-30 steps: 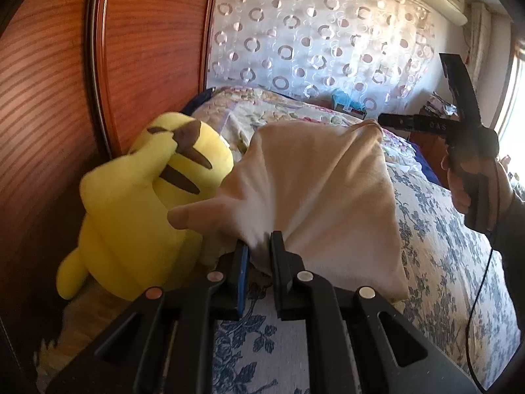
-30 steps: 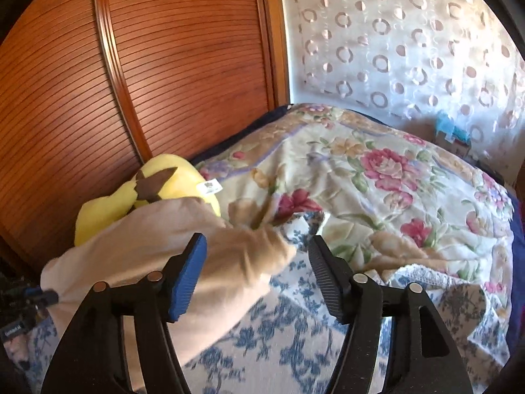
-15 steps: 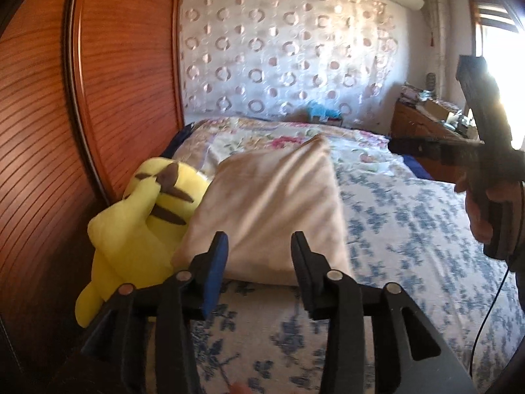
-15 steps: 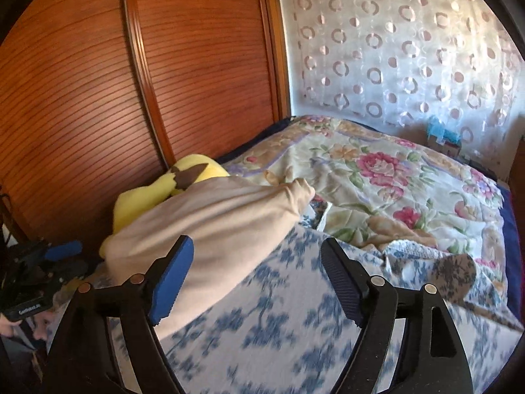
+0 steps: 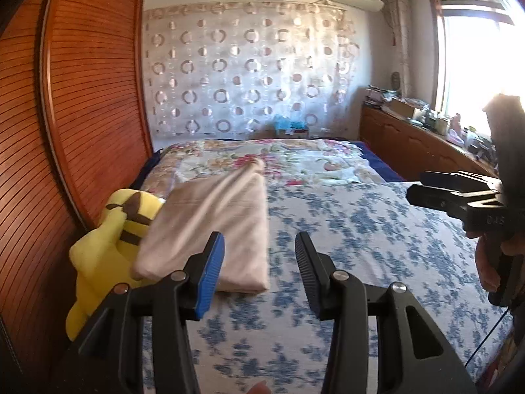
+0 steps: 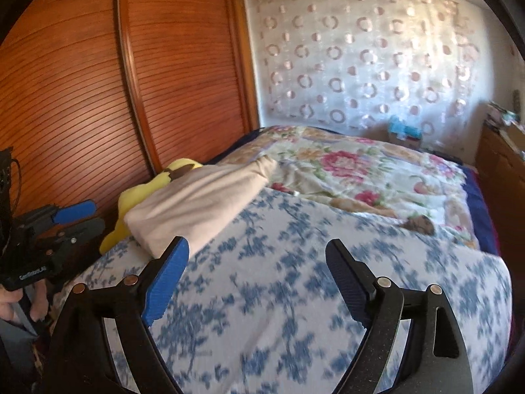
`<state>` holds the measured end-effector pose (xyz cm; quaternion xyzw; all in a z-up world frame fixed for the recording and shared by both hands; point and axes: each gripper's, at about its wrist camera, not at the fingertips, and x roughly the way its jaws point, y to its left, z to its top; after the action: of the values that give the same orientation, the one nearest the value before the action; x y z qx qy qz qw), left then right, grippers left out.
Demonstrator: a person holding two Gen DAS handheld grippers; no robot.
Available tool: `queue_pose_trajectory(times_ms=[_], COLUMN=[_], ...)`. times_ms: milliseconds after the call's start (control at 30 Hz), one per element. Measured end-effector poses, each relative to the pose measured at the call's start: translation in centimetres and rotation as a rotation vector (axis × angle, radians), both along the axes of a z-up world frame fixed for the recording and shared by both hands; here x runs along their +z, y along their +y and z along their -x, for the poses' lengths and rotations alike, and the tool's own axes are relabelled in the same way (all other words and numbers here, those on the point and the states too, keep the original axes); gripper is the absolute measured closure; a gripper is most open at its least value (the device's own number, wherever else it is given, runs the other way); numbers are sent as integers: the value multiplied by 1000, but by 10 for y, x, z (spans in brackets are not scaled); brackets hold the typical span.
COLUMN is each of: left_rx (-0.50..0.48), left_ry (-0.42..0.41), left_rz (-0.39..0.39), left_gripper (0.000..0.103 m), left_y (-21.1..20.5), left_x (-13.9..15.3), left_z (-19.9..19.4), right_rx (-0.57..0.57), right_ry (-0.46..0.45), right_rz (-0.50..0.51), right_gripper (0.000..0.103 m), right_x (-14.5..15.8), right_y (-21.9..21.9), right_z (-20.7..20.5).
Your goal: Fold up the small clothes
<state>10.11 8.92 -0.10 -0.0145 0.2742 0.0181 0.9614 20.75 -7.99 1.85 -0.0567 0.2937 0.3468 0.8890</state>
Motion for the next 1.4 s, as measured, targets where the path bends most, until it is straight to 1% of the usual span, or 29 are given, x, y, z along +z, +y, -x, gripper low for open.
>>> queue_pose_trajectory(times_ms=[100, 300, 500, 700, 967, 1100, 1400], left_rx=[-32, -37, -45, -38, -64, -59, -59], left_ry=[-1, -12, -40, -51, -97, -106, -111], left_rz=[7, 5, 6, 2, 5, -9, -11], left_gripper=[59, 59, 59, 59, 58, 58, 58], left_y=[-17, -45, -64, -74, -83, -86, -85], left_x=[3, 14, 32, 47, 71, 75, 77], left_z=[0, 6, 18, 24, 38, 44, 47], right_rx=[-42, -154, -259, -327, -384, -398, -415], right_ry=[-9, -58, -121, -164, -201, -209, -217], right_rz=[-15, -25, -31, -59, -69, -67, -59], right_gripper=[12, 12, 12, 12, 12, 12, 12], right_x=[4, 20, 41, 58, 72, 73, 73], right_y=[-22, -61, -92, -119, -137, -139, -140], right_z=[18, 50, 79, 101, 120, 125, 132])
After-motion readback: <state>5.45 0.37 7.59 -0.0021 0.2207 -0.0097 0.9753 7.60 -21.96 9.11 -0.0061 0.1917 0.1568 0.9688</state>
